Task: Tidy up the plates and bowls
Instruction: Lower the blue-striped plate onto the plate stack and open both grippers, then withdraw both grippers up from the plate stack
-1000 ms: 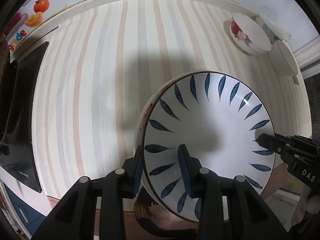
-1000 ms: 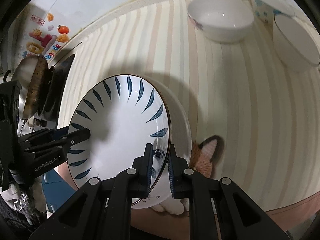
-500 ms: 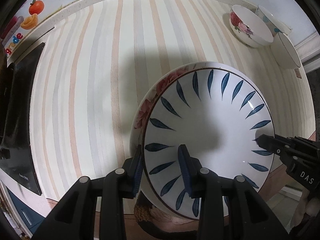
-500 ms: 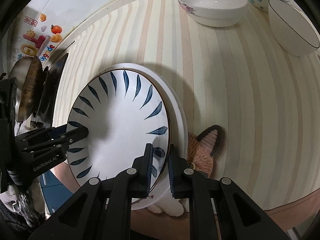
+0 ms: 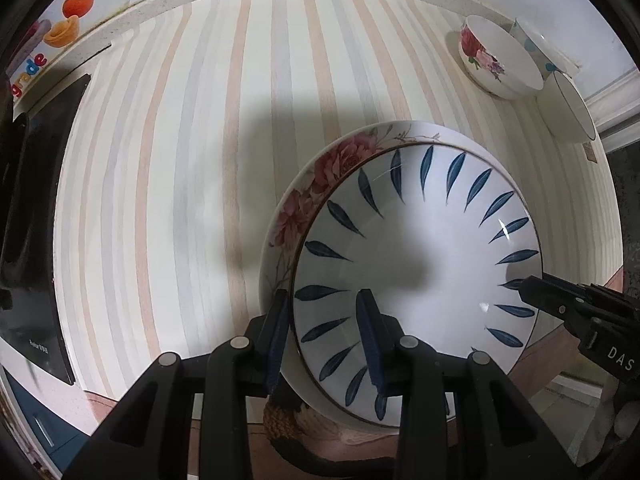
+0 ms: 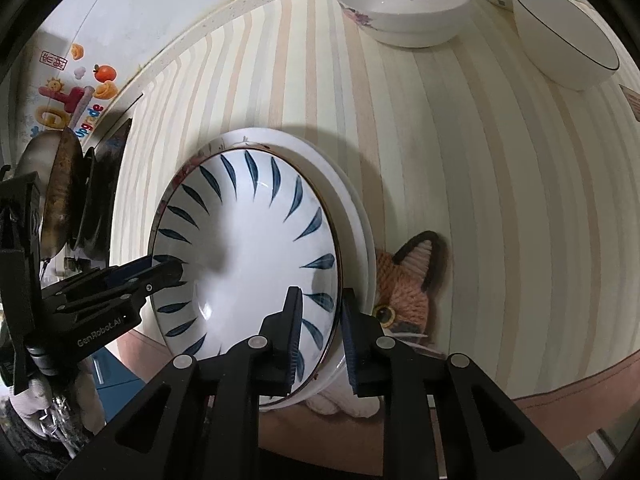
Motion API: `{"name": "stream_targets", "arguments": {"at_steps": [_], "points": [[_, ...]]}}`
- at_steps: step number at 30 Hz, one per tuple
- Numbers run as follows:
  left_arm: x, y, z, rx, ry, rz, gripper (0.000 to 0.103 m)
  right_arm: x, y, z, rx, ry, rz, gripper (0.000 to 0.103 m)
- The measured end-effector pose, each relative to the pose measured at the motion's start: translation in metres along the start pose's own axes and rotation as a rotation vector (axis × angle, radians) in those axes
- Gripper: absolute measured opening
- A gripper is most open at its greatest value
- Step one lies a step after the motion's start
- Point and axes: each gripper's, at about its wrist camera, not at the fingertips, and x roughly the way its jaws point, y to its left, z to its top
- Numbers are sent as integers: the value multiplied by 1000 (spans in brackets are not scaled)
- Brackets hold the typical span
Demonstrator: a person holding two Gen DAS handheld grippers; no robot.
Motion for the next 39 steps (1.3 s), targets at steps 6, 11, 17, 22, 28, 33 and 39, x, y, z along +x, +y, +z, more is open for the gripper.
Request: {"name": "stream_targets", "arguments": {"at_steps": [6,11,17,22,28,33,39], "points": [[-10,1,-7,-12,-11,17,31,-5,7,-4,-2,3,-42,22],[-19,1,-15,-21,-22,32,32,-13,21,-8,-41,-13,-131,22],[-40,0,-25,-19,-53,42,32,-22,31,-15,-47,-19,-151,23],[-69,-7,-39,-10,-108,40,32,-37,43,-25,-43,-45,-147,24],[-124,-16,-61,20,-208,23,32,-80,64,-52,-65,-119,-144,38],[-168,-22,-83,25,-275,-9,41,-129,88,-84,-99,-208,-146,54],[-210,-22,-117,9,-355,20,83,-178,110,-118,-122,-293,-130,75]]}}
